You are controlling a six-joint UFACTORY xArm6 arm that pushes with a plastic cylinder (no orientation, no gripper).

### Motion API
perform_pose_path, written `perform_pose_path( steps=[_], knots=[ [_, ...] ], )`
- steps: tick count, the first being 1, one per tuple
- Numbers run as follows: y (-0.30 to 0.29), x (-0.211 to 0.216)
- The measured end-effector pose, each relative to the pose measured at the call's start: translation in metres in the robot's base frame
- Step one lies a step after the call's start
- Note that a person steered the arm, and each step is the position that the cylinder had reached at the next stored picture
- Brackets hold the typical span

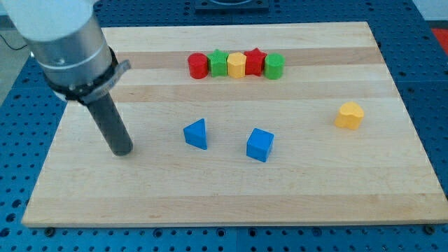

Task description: Place the blue triangle to the bottom of the yellow hexagon

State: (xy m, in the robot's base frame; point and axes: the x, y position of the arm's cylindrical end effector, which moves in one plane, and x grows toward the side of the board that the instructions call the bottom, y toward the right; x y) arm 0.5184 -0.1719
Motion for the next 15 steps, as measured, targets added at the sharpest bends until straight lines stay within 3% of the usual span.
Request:
perform_pose_path(
  steps=[1, 3, 4, 6, 7, 9, 12, 13, 15],
  knots=[
    [0.045, 0.006],
    [0.166, -0.039],
    [0.181, -0.045],
    [0.112, -0.029],
    [0.101, -0.047],
    [0.135, -0.105],
    [0.066, -0.055],
    [0.086, -0.041],
    [0.182, -0.084]
  ],
)
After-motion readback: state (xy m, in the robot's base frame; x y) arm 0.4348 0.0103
